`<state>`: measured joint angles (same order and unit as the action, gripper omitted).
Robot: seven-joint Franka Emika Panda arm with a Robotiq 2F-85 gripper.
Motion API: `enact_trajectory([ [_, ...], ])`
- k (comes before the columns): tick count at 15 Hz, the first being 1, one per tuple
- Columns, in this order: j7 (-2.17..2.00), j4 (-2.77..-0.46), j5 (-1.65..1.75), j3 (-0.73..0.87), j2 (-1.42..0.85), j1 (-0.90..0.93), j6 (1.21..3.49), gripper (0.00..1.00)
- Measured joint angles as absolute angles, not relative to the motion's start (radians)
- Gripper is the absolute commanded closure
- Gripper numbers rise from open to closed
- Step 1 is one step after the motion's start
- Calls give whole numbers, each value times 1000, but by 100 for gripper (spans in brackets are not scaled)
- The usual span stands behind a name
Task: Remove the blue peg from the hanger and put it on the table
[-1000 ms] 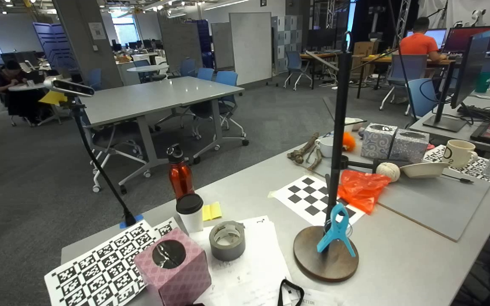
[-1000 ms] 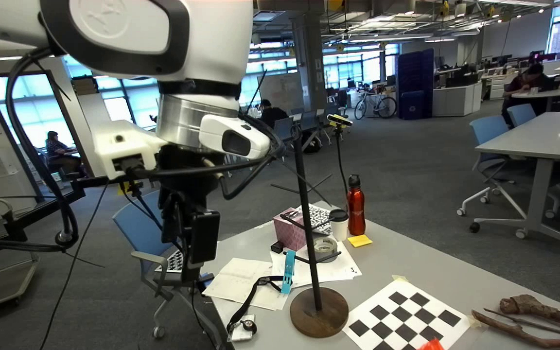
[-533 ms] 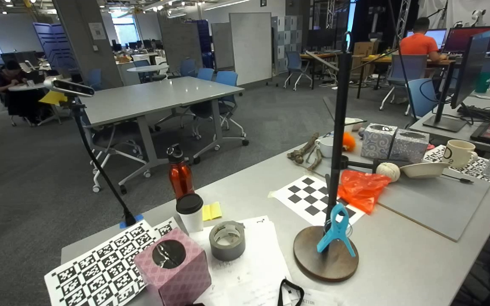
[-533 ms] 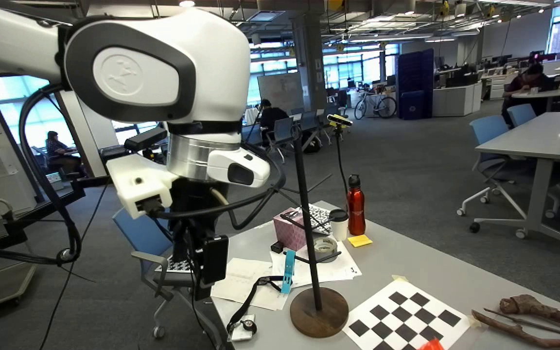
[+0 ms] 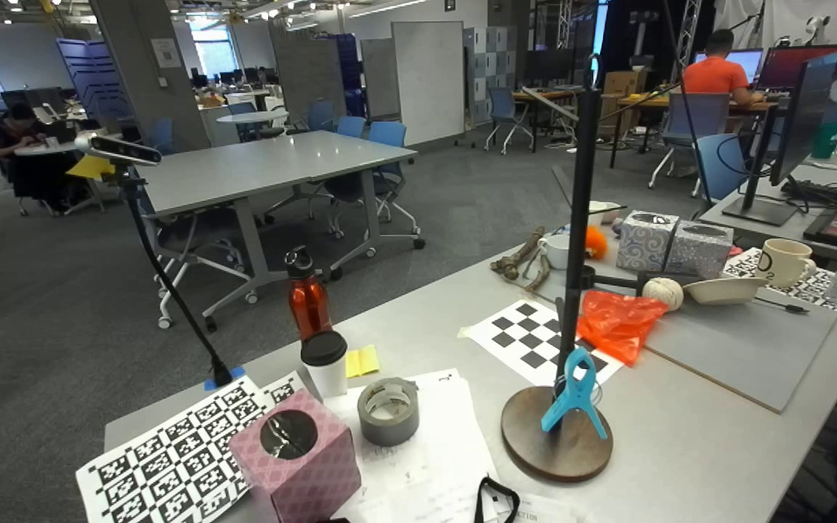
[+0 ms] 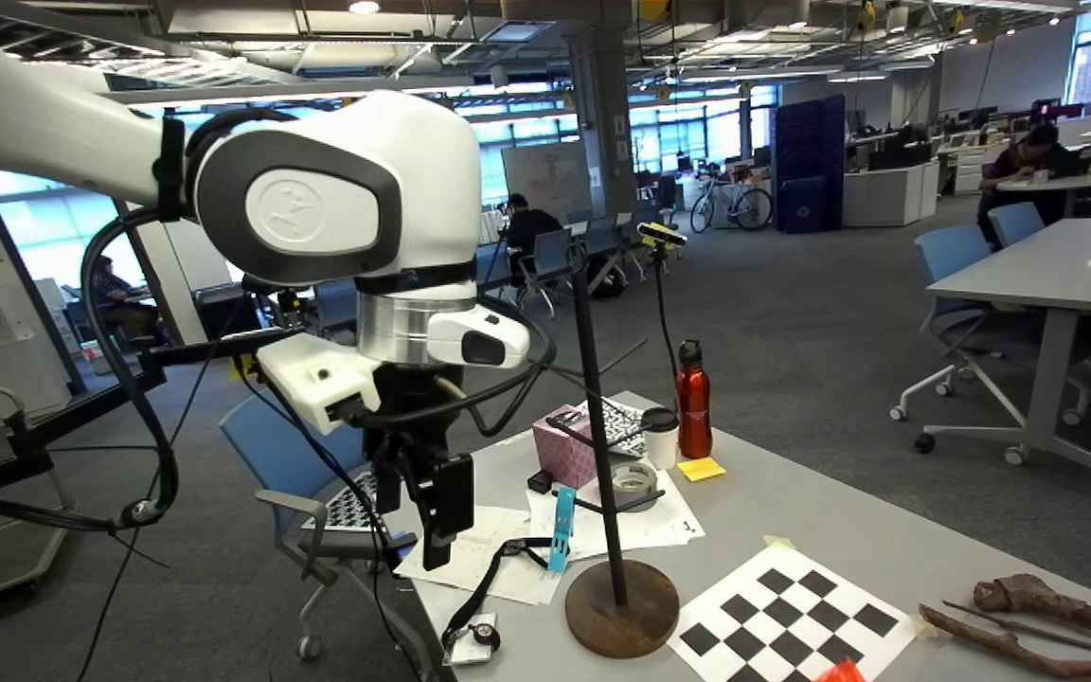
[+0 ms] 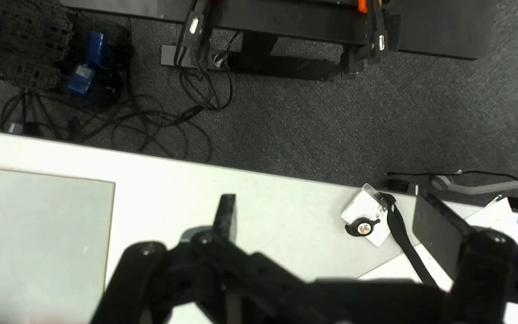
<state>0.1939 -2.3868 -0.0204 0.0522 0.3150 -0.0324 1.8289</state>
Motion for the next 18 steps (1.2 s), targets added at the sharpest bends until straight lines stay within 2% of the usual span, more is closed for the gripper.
enact_trajectory([
  [7,139,-2388,-23,2,239,-10,1929,0],
  [18,139,-2388,-25,4,230,-8,1930,0],
])
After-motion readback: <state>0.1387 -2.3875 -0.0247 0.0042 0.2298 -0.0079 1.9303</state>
